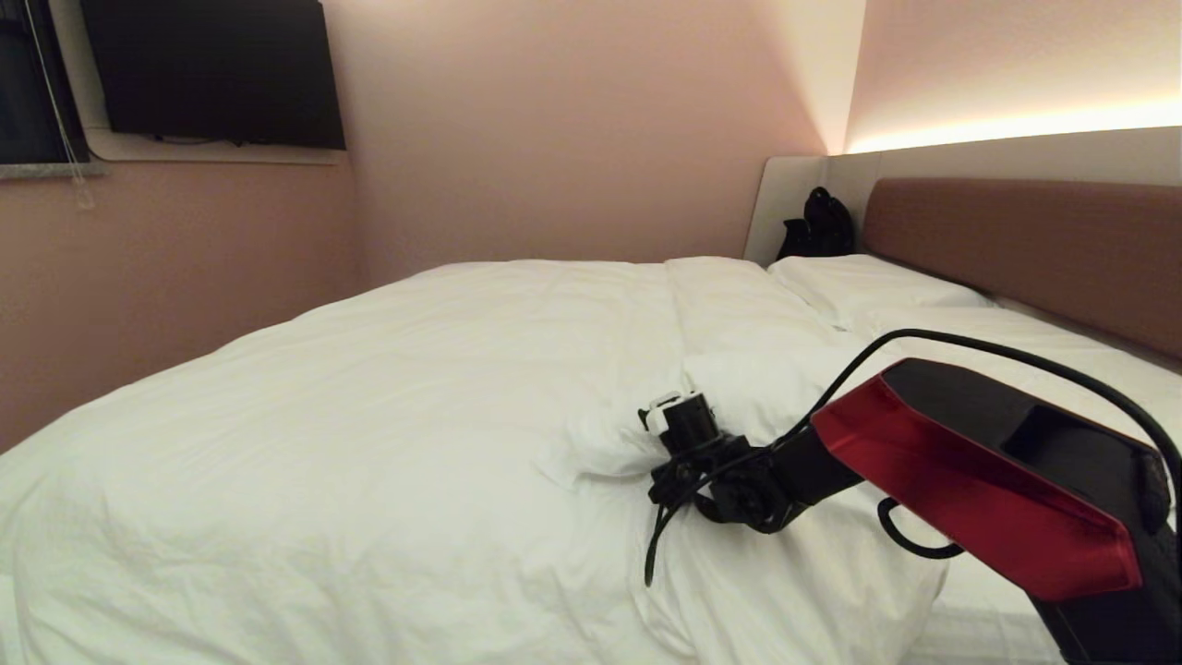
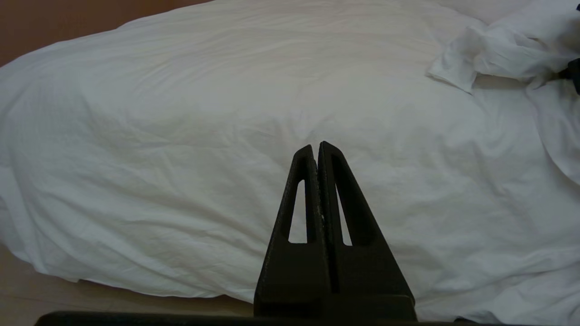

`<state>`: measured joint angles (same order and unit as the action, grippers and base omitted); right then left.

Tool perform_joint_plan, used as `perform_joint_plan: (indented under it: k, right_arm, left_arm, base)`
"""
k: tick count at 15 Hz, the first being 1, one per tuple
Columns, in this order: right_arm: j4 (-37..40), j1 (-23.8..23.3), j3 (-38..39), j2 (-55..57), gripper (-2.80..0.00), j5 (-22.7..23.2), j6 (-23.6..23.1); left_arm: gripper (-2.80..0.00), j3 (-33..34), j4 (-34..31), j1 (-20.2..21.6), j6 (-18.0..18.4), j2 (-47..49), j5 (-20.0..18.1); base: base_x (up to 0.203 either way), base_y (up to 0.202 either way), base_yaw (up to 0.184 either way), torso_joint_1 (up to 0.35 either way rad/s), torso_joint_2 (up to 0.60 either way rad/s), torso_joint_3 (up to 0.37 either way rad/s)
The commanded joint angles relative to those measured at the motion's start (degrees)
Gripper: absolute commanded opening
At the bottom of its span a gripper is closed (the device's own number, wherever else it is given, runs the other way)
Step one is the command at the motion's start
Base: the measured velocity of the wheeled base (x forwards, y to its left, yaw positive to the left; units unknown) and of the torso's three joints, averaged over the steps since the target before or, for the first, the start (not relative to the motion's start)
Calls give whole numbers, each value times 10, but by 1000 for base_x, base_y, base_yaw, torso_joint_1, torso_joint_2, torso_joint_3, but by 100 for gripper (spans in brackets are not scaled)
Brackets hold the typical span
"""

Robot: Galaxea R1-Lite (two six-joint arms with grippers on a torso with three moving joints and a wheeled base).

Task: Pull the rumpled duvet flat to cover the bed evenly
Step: Flatten the corners of the folded blanket

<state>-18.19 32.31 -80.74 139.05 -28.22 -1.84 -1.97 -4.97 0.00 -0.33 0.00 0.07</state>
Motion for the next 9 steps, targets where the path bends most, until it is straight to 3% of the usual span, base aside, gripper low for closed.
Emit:
perform_joint_plan:
  k: [1, 9]
  right_arm:
    - [-2, 1, 4, -16, -280, -2, 1]
    - [-2, 8, 130, -168, -280, -1, 39]
  left_arm:
    - [-280, 0, 0, 0, 0, 0, 0]
    - [-280, 0, 0, 0, -1, 0, 0]
  base:
    - [0, 0, 0, 0, 0, 0]
    - [0, 0, 0, 0, 0, 0]
